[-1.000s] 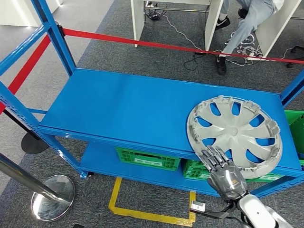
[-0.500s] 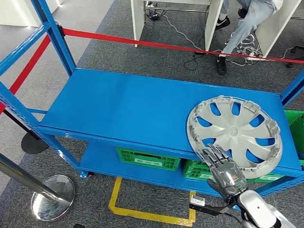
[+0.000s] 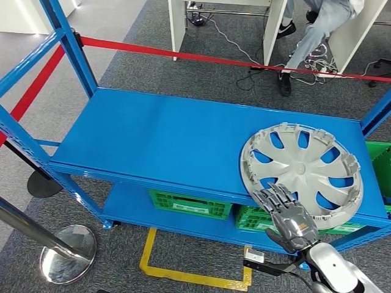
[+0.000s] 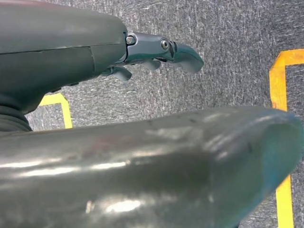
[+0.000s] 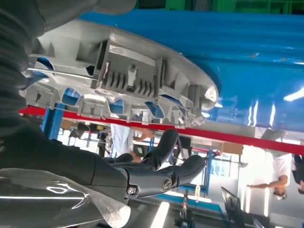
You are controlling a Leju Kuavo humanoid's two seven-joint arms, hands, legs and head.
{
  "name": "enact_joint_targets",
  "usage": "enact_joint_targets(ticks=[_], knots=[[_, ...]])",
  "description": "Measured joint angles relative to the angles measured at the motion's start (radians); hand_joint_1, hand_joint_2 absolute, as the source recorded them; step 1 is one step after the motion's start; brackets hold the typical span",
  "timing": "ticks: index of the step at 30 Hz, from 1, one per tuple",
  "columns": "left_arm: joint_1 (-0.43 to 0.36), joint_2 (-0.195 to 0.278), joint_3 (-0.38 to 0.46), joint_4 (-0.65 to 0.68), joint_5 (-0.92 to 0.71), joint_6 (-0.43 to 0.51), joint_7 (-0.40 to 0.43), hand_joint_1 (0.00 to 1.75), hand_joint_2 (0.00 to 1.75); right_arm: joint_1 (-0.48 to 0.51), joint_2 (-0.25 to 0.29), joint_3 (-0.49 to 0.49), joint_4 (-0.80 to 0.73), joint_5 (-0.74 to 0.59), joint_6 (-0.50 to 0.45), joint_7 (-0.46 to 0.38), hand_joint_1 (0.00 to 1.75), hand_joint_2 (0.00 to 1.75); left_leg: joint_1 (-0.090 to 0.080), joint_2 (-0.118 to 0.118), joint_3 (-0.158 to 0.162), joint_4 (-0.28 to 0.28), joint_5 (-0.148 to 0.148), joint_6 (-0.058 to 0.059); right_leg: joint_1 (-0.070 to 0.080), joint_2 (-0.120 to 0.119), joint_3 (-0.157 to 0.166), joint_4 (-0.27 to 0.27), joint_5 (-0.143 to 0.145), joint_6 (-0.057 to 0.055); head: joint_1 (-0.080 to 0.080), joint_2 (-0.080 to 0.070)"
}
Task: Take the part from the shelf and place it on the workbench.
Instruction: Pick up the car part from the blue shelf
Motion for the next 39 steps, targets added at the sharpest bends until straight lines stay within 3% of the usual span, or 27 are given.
enact_joint_targets(ticks=[13,28,39], knots=[[0.006,-0.004,0.01,0.002,-0.022,0.013,0.015,0.0,0.0,0.015,-0.001,-0.022,0.012,0.011,0.065,0.053,0.0,1.75,0.0,0.0,0.0,0.0,0.0,0.0,0.0,0.0,0.0,0.0,0.0,0.0,0.0,0.0],[0.006,-0.004,0.01,0.002,-0.028,0.014,0.019,0.0,0.0,0.025,-0.001,-0.034,0.028,0.014,0.076,0.068,0.0,1.75,0.0,0.0,0.0,0.0,0.0,0.0,0.0,0.0,0.0,0.0,0.0,0.0,0.0,0.0],[0.013,0.02,0.012,-0.051,-0.051,0.074,0.061,0.0,0.0,0.045,-0.005,-0.049,0.024,0.021,0.101,0.121,0.0,1.75,0.0,0.0,0.0,0.0,0.0,0.0,0.0,0.0,0.0,0.0,0.0,0.0,0.0,0.0]])
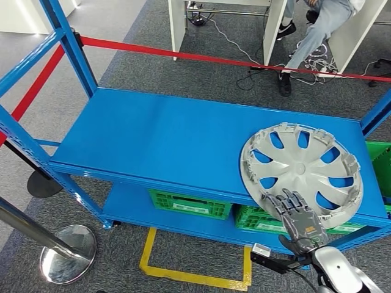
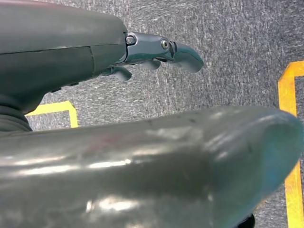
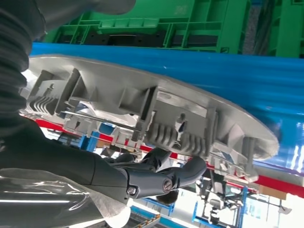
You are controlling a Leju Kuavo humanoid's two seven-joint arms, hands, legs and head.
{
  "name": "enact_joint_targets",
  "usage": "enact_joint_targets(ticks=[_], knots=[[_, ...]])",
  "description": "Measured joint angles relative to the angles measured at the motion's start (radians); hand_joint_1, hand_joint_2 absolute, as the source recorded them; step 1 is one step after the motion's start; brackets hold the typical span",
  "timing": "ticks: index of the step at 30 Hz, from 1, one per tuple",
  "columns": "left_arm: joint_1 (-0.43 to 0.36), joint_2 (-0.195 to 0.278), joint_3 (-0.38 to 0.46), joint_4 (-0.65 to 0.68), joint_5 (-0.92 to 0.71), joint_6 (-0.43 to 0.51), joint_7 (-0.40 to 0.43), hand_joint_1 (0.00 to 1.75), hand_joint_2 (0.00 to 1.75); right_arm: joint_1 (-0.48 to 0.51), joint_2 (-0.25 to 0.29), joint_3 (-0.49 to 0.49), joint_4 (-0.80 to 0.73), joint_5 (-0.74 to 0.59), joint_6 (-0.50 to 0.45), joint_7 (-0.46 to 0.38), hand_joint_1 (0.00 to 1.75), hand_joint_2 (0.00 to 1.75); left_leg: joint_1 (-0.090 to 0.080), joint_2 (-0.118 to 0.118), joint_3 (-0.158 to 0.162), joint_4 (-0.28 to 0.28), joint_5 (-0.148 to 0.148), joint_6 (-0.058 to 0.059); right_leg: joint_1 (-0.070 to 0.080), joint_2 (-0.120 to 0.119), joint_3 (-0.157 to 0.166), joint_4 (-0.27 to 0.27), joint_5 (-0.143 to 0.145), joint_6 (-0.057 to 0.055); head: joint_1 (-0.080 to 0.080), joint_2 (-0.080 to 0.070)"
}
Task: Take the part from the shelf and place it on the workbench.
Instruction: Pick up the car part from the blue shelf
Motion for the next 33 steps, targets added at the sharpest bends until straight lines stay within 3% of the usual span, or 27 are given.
enact_joint_targets(ticks=[18,33], knots=[[0.016,0.026,0.008,-0.072,-0.023,0.033,0.029,0.0,0.0,0.018,0.009,-0.036,-0.016,-0.019,-0.006,0.017,0.0,1.75,0.0,0.0,0.0,0.0,0.0,0.0,0.0,0.0,0.0,0.0,0.0,0.0,0.0,0.0],[0.014,0.019,0.011,-0.07,-0.033,-0.003,0.029,0.0,0.0,-0.016,0.073,-0.059,0.059,-0.042,-0.016,-0.024,0.0,1.75,0.0,0.0,0.0,0.0,0.0,0.0,0.0,0.0,0.0,0.0,0.0,0.0,0.0,0.0]])
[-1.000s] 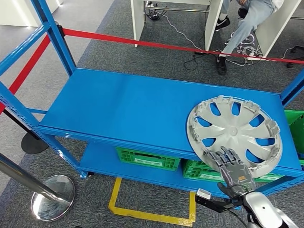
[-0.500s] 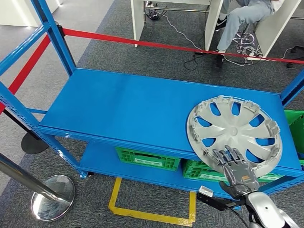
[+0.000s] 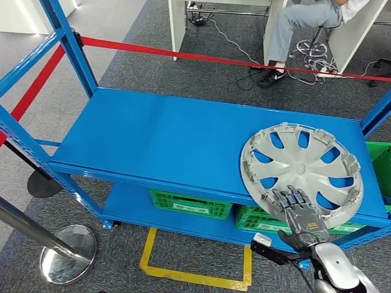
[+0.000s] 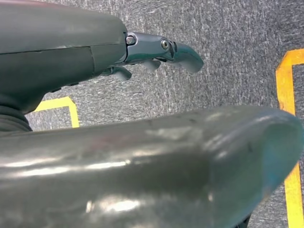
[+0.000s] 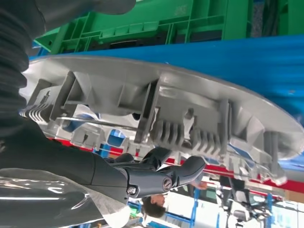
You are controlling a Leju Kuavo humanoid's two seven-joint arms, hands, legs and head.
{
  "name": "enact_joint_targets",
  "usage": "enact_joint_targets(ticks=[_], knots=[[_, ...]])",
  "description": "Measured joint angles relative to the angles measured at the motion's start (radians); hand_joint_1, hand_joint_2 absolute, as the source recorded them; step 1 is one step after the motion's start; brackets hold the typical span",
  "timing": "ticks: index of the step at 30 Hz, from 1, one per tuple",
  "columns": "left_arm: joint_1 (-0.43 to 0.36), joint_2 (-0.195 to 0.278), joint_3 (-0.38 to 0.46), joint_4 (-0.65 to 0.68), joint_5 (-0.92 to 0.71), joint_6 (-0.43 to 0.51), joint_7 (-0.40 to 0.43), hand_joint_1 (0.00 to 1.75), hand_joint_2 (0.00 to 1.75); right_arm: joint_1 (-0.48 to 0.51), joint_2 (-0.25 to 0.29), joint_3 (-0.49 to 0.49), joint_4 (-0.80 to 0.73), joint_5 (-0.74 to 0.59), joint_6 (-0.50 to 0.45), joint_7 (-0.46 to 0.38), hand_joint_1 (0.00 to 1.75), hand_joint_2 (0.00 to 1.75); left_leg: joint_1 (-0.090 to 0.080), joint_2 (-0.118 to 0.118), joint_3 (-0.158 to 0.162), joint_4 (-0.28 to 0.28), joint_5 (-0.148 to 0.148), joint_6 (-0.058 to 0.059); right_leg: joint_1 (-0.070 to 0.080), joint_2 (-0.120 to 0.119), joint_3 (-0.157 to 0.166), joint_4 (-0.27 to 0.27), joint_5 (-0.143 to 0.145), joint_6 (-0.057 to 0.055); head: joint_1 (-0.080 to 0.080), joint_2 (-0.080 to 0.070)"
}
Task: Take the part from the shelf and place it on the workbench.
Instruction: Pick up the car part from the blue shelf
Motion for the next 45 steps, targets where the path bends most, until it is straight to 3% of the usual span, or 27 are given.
enact_joint_targets(ticks=[7,8,11,12,13,22,26,38,45], knots=[[0.0,-0.002,0.005,0.0,-0.012,0.001,0.001,0.0,0.0,-0.004,0.007,0.003,0.04,0.007,0.004,0.0,0.01,1.75,0.0,0.0,0.0,0.0,0.0,0.0,0.0,0.0,0.0,0.0,0.0,0.0,0.0,0.0],[0.0,-0.002,0.005,0.0,-0.013,0.001,0.001,0.0,0.0,-0.004,0.007,0.003,0.044,0.008,0.004,0.0,0.13,1.75,0.0,0.0,0.0,0.0,0.0,0.0,0.0,0.0,0.0,0.0,0.0,0.0,0.0,0.0],[0.0,-0.003,0.007,0.001,-0.019,-0.001,0.002,0.0,0.0,-0.007,0.008,0.004,0.056,0.006,0.003,0.001,1.35,1.75,0.0,0.0,0.0,0.0,0.0,0.0,0.0,0.0,0.0,0.0,0.0,0.0,0.0,0.0],[0.0,-0.004,0.008,0.002,-0.021,-0.002,0.002,0.0,0.0,-0.008,0.008,0.005,0.062,0.004,0.001,0.002,1.67,1.75,0.0,0.0,0.0,0.0,0.0,0.0,0.0,0.0,0.0,0.0,0.0,0.0,0.0,0.0],[0.0,-0.004,0.009,0.004,-0.023,-0.004,0.002,0.0,0.0,-0.009,0.009,0.005,0.068,0.002,-0.002,0.003,1.75,1.75,0.0,0.0,0.0,0.0,0.0,0.0,0.0,0.0,0.0,0.0,0.0,0.0,0.0,0.0],[0.0,-0.009,0.035,0.02,-0.066,0.022,-0.003,0.0,0.0,-0.015,0.013,0.007,0.096,-0.016,-0.059,0.001,1.75,1.75,0.0,0.0,0.002,0.0,0.0,0.0,0.0,-0.001,-0.007,0.0,0.0,0.0,0.0,0.0],[0.01,-0.01,0.075,0.019,-0.184,0.041,-0.005,0.0,0.0,0.004,0.014,0.003,0.091,-0.018,-0.117,-0.008,1.75,1.75,0.0,0.0,0.001,0.0,0.0,0.001,0.0,-0.001,-0.002,0.0,0.0,0.0,0.0,0.0],[0.165,0.004,0.434,-0.133,-0.744,0.033,0.189,0.0,0.0,0.066,0.017,-0.02,0.028,-0.008,-0.204,-0.051,1.75,1.75,0.0,0.0,0.0,0.0,-0.001,0.001,0.0,0.0,0.0,0.0,0.0,0.0,0.0,0.0],[0.242,-0.002,0.645,-0.195,-0.861,-0.009,0.185,0.0,0.0,0.093,0.02,-0.03,-0.016,0.0,-0.236,-0.082,1.75,1.75,0.0,0.0,-0.001,0.0,-0.001,0.001,0.0,0.0,-0.001,0.0,0.0,0.0,0.0,0.0]])
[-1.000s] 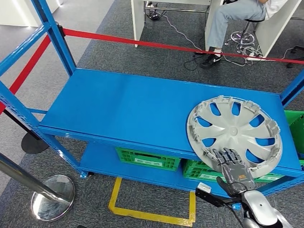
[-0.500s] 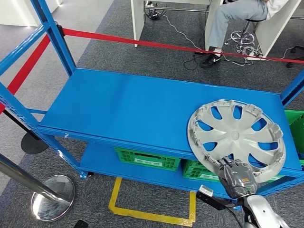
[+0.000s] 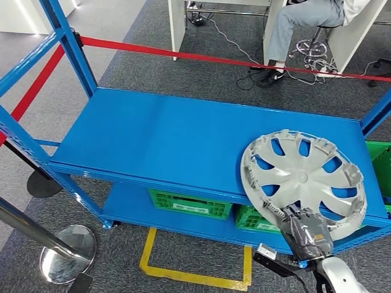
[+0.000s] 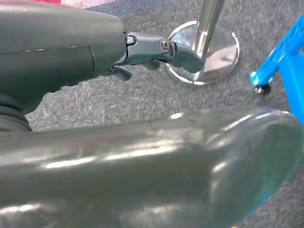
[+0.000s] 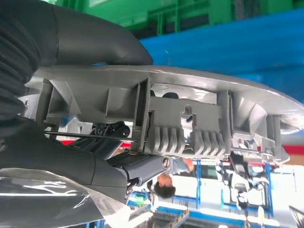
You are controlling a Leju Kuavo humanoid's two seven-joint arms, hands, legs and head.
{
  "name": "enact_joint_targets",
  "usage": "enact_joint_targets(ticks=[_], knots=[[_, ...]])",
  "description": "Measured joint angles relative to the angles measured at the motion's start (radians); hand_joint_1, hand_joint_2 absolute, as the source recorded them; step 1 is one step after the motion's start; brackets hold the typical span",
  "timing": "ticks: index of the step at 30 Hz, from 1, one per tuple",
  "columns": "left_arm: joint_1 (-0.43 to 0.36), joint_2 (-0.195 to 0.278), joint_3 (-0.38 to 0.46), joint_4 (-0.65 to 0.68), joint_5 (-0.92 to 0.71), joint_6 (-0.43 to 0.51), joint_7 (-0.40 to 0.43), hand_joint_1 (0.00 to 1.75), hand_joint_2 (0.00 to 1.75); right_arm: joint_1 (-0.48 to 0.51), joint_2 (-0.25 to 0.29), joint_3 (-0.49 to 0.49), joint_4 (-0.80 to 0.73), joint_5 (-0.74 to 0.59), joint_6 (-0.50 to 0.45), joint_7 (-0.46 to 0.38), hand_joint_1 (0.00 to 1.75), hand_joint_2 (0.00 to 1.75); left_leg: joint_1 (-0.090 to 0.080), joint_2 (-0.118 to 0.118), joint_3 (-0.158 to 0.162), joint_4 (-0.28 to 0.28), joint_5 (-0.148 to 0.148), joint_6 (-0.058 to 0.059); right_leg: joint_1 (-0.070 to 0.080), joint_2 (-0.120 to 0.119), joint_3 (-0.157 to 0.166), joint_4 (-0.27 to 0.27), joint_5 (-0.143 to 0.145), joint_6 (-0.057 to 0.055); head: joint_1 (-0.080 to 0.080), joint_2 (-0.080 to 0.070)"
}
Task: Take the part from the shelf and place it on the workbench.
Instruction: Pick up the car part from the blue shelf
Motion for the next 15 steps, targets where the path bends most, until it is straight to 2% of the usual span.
enact_joint_targets(ticks=[4,8,11,15], knots=[[0.028,-0.026,0.102,-0.001,-0.029,-0.057,-0.057,0.0,0.0,0.012,0.002,0.002,-0.041,0.047,-0.084,-0.044,1.75,1.75,0.0,0.0,-0.001,0.0,0.0,0.0,0.0,0.0,-0.001,0.0,0.0,0.0,0.0,0.0],[0.043,-0.074,0.199,0.014,-0.011,-0.128,-0.152,0.0,0.0,0.012,0.004,0.005,-0.085,0.104,-0.171,-0.092,1.75,1.75,0.0,0.0,-0.003,0.0,0.0,0.0,0.0,0.0,-0.002,0.0,0.0,0.0,0.0,0.0],[0.044,-0.12,0.27,0.049,0.004,-0.17,-0.224,0.0,0.0,0.012,0.014,-0.001,-0.127,0.137,-0.194,-0.15,1.75,1.75,0.0,0.0,-0.003,0.0,0.0,0.0,0.0,0.0,-0.003,0.0,0.0,0.0,0.0,0.0],[0.042,-0.163,0.335,0.091,0.007,-0.189,-0.26,0.0,0.0,0.012,0.031,-0.016,-0.173,0.153,-0.204,-0.204,1.75,1.75,0.0,0.0,-0.004,0.0,0.0,0.0,0.0,-0.001,-0.003,0.0,0.0,0.0,0.0,0.0]])
